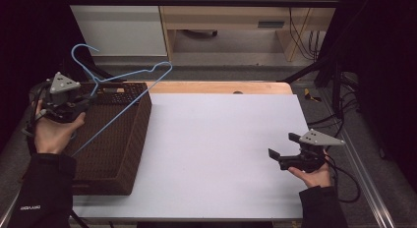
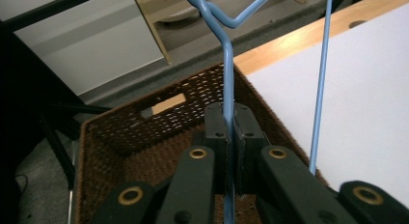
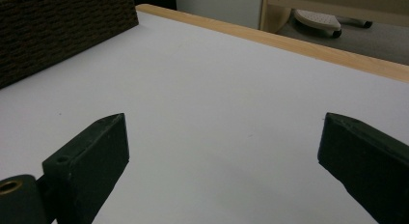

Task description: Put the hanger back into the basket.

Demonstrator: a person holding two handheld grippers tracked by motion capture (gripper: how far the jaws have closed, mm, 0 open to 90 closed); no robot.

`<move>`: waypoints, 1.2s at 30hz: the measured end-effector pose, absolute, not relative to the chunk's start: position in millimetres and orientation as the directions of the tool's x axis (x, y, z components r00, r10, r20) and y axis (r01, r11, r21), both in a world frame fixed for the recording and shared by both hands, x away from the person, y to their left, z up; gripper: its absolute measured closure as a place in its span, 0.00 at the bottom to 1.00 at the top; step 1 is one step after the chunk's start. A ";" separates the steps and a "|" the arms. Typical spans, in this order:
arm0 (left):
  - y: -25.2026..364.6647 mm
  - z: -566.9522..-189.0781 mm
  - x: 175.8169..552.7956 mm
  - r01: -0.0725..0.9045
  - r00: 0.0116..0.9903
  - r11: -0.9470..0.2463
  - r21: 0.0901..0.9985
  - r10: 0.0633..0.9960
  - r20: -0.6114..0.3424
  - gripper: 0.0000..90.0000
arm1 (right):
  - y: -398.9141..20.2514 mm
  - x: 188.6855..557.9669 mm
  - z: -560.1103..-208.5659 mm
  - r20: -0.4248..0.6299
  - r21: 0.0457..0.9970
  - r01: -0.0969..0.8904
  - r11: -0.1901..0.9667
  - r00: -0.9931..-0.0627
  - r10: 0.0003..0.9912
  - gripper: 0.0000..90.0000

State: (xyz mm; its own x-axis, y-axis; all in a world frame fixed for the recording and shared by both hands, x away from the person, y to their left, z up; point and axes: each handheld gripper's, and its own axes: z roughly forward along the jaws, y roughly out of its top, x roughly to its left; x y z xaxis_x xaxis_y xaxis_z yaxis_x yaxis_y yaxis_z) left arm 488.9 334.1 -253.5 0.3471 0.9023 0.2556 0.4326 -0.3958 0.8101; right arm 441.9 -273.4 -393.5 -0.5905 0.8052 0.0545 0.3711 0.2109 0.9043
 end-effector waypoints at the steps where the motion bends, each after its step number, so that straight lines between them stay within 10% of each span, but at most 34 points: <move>1: 337.4 -253.5 489.4 0.432 0.337 -0.391 0.813 0.906 0.256 0.97 | -273.3 442.1 -393.8 0.051 0.904 0.370 0.215 -0.591 0.805 0.05; 36: 402.0 -340.4 495.3 0.595 0.230 -0.352 0.722 0.936 0.267 0.97 | -271.6 442.8 -395.1 0.046 0.899 0.376 0.224 -0.589 0.807 0.05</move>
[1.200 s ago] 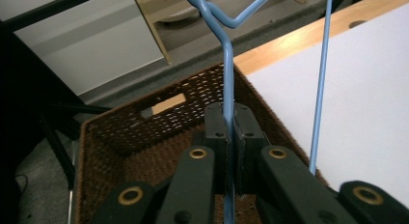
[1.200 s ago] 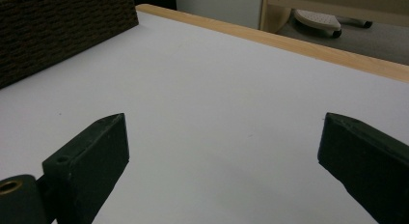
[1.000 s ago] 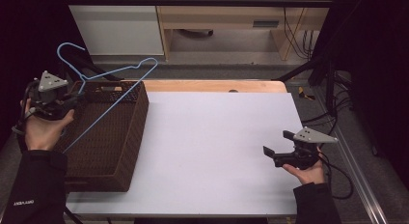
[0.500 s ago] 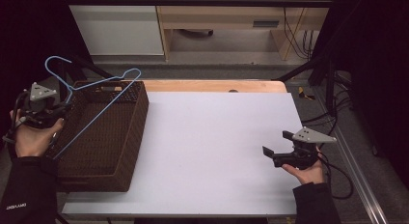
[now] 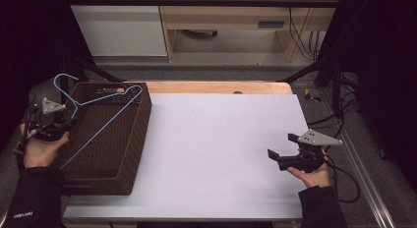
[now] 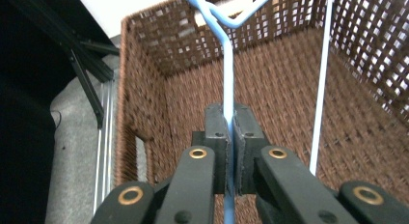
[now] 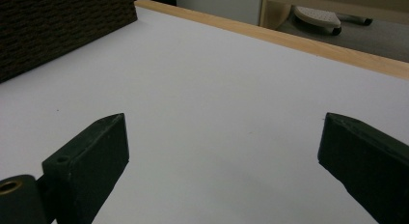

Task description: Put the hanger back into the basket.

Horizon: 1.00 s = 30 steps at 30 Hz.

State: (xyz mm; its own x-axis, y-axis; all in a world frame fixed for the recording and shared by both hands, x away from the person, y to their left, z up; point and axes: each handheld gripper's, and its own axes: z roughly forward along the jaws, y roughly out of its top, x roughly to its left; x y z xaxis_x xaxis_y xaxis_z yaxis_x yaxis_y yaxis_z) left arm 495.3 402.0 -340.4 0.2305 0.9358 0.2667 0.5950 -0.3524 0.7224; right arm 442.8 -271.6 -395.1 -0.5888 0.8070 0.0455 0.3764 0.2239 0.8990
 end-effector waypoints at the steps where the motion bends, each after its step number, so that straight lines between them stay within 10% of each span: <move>1: 401.6 -343.6 495.7 0.600 0.230 -0.353 0.718 0.936 0.268 0.97 | -271.4 442.8 -395.2 0.046 0.899 0.376 0.224 -0.589 0.807 0.05; 15: 391.4 -378.2 504.3 0.683 0.256 -0.339 0.647 0.941 0.223 0.95 | -270.9 442.4 -395.3 0.045 0.899 0.376 0.225 -0.590 0.806 0.05; 30: 377.9 -344.5 464.0 0.519 0.258 -0.222 0.826 0.961 0.096 0.58 | -269.6 441.6 -395.5 0.049 0.899 0.379 0.222 -0.589 0.807 0.05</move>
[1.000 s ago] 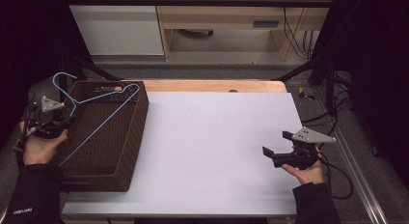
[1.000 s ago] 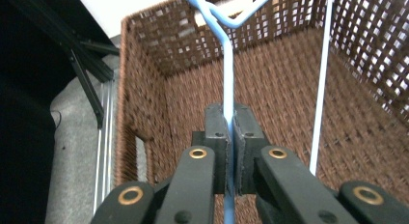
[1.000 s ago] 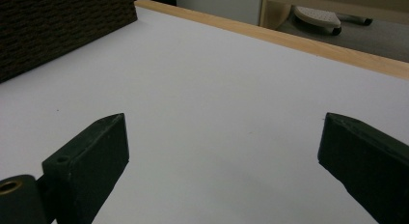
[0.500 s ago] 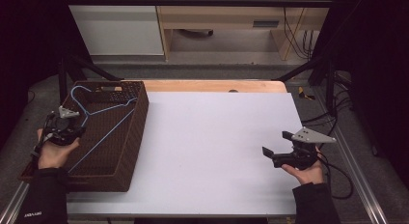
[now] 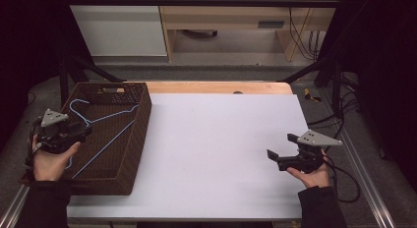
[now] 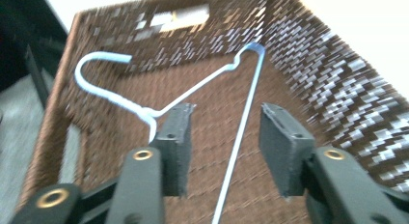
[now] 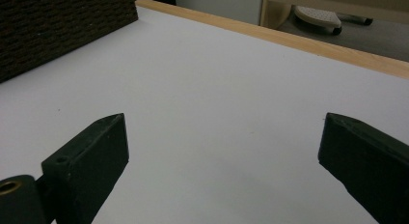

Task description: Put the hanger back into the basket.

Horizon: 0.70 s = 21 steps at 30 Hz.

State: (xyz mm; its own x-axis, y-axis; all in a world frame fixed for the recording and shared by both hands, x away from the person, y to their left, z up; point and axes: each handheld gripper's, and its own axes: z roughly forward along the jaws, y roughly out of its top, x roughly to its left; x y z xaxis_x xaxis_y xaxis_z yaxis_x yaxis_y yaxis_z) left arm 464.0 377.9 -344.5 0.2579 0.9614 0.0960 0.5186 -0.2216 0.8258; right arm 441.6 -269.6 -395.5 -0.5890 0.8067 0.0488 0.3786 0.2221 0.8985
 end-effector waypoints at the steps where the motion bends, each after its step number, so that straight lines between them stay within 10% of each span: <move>1: 373.1 -342.6 460.8 0.502 0.276 -0.220 0.837 0.957 0.086 0.58 | -269.6 441.6 -395.5 0.049 0.899 0.379 0.222 -0.589 0.807 0.05; 21: 265.0 -339.9 430.4 0.294 0.544 -0.216 0.931 0.839 0.023 0.23 | -272.5 439.8 -394.0 0.048 0.907 0.364 0.211 -0.588 0.808 0.05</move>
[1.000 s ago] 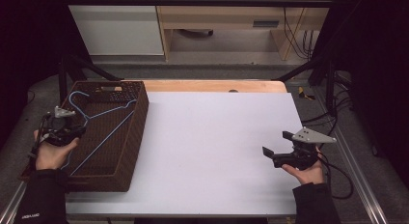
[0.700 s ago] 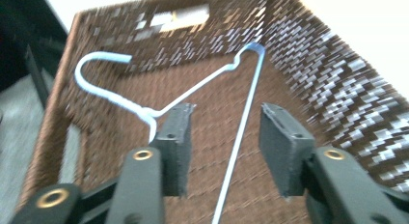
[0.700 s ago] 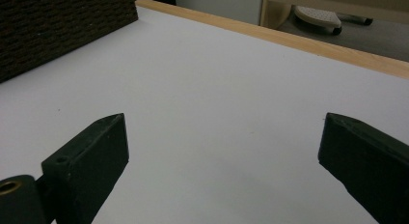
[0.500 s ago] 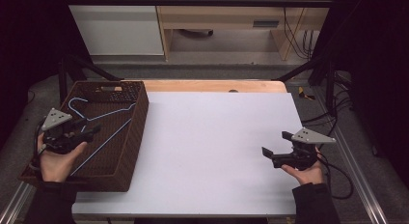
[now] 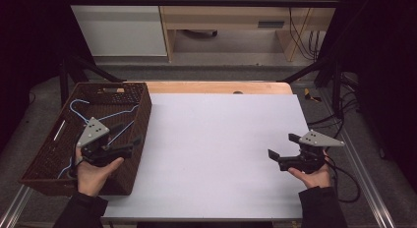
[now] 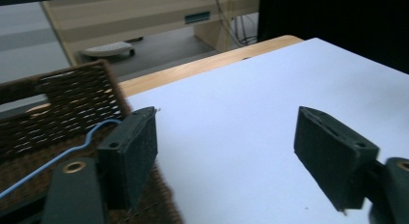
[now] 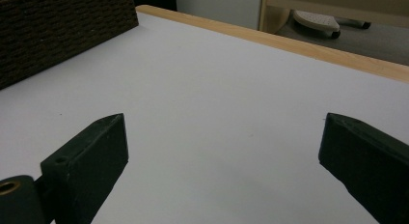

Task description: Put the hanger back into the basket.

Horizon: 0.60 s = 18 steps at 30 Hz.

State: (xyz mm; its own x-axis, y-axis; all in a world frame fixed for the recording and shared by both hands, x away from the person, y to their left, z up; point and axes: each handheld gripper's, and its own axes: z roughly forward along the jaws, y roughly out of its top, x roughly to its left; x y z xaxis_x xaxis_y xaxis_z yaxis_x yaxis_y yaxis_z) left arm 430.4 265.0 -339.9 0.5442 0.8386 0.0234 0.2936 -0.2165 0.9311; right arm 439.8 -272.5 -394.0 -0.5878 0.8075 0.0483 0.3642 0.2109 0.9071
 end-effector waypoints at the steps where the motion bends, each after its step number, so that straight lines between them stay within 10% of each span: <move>1: 261.1 -341.4 429.6 0.286 0.556 -0.219 0.933 0.831 0.025 0.23 | -272.5 439.8 -394.0 0.048 0.907 0.364 0.211 -0.588 0.808 0.05; 18: 235.2 -369.2 428.6 0.311 0.625 -0.246 0.918 0.780 -0.002 0.14 | -274.5 439.2 -394.1 0.061 0.910 0.365 0.196 -0.587 0.807 0.05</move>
